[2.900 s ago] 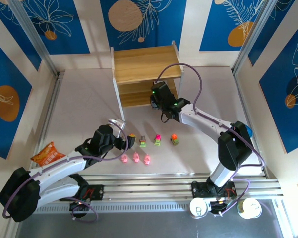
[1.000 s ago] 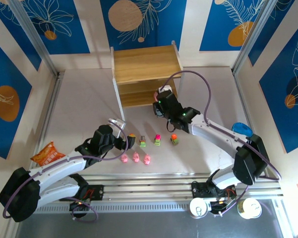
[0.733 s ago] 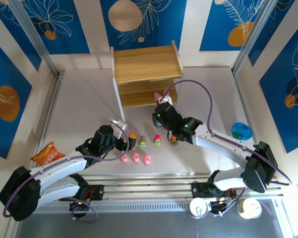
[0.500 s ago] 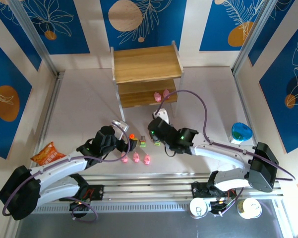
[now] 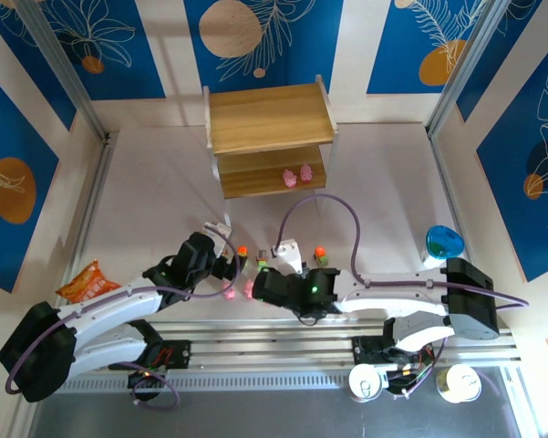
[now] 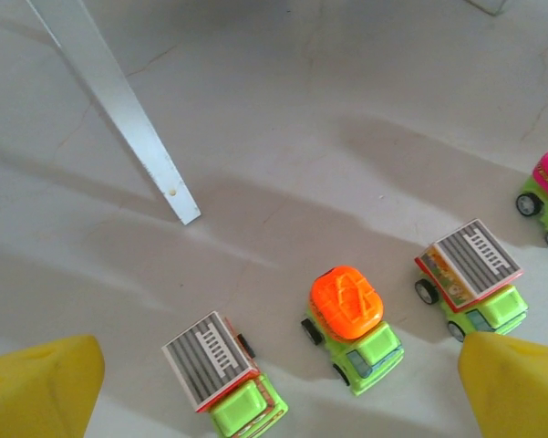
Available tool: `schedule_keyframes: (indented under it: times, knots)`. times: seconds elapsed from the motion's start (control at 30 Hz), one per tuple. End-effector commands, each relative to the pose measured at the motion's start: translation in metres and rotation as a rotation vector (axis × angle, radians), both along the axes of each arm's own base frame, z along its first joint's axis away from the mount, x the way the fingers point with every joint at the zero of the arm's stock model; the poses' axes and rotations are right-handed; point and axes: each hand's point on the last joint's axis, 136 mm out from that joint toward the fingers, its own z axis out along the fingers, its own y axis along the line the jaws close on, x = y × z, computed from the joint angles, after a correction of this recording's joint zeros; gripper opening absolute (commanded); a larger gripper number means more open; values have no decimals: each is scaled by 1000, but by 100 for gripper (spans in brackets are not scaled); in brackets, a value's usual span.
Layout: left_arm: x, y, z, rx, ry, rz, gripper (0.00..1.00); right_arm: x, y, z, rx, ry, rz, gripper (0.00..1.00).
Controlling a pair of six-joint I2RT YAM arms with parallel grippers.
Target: Place and organize the plastic toys onto the shelf
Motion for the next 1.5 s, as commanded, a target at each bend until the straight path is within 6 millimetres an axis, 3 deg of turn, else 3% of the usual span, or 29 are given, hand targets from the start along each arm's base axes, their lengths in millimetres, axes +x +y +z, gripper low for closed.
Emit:
schedule_keyframes:
  times: [0.0,0.43,0.7,1.0,1.47]
  knots:
    - [6,4,6,15,-9,49,100,-4,-8,-12,-9,0,-81,52]
    - [11,14,-3,46,22,115,100,-29,15,-47,-7,63,-83,55]
    - [11,15,-5,38,30,116,100,-35,33,-58,-10,56,-79,57]
    - [11,15,-4,33,31,114,100,-31,26,-66,-59,51,-178,58]
    - [11,15,-4,30,33,112,100,-25,29,-87,-52,108,-181,55]
